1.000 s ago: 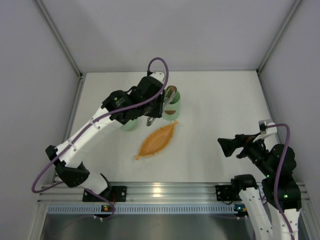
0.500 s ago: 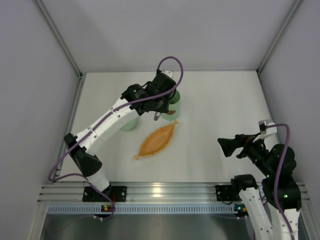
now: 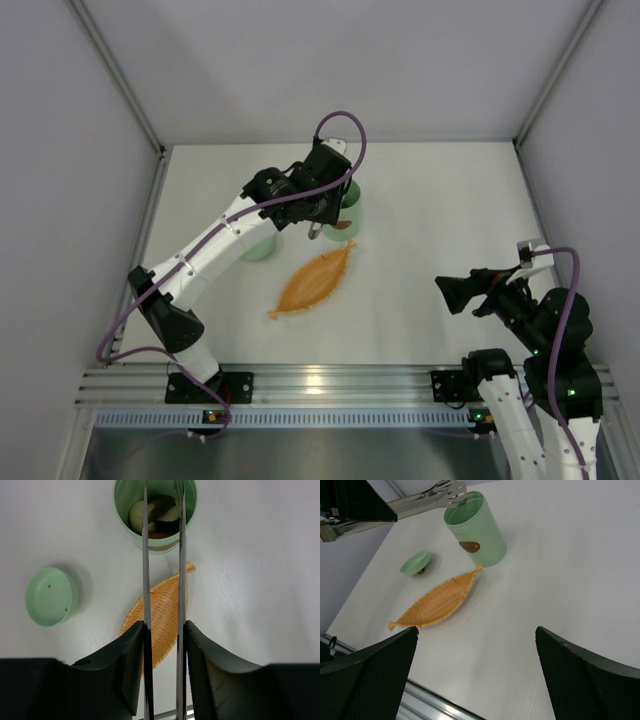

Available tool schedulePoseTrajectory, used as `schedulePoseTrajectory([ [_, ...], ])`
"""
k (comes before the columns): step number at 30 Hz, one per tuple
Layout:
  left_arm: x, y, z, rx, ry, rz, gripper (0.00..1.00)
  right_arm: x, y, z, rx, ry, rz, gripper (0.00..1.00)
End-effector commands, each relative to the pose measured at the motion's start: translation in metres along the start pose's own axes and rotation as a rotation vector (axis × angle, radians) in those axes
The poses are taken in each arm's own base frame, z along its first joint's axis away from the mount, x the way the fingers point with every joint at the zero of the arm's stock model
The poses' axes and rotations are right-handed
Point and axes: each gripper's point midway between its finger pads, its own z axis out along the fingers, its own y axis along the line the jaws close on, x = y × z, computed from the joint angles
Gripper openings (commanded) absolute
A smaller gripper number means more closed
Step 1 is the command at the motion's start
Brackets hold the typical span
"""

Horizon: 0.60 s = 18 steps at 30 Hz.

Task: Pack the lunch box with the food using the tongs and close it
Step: Place the fake food in the packing box.

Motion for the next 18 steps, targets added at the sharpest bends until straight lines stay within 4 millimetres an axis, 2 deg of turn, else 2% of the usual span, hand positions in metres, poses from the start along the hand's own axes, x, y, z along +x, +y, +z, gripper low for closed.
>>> schedulePoseTrajectory([
  [1,-0.016,-0.005,-0.005,0.029,-0.058,-0.024,0.42,0.003,0.000,-0.002,-0.002,0.008,-0.013,0.99],
  [6,-0.030,-0.013,-0.024,0.103,-0.114,-0.040,0.42,0.002,0.001,-0.003,-0.003,0.004,-0.013,0.99],
  [11,-0.039,-0.039,-0.045,0.245,-0.165,-0.031,0.42,-0.003,-0.001,-0.004,0.015,-0.009,-0.012,1.00],
  [13,-0.041,-0.058,-0.054,0.306,-0.195,-0.010,0.42,-0.005,-0.003,-0.005,0.036,-0.014,-0.012,1.00],
  [16,-0.041,-0.087,-0.054,0.361,-0.210,0.009,0.43,-0.022,-0.008,-0.015,0.102,-0.066,-0.009,0.99],
  [18,-0.040,-0.104,-0.039,0.362,-0.194,0.016,0.45,-0.032,-0.011,-0.024,0.148,-0.106,-0.001,1.00],
])
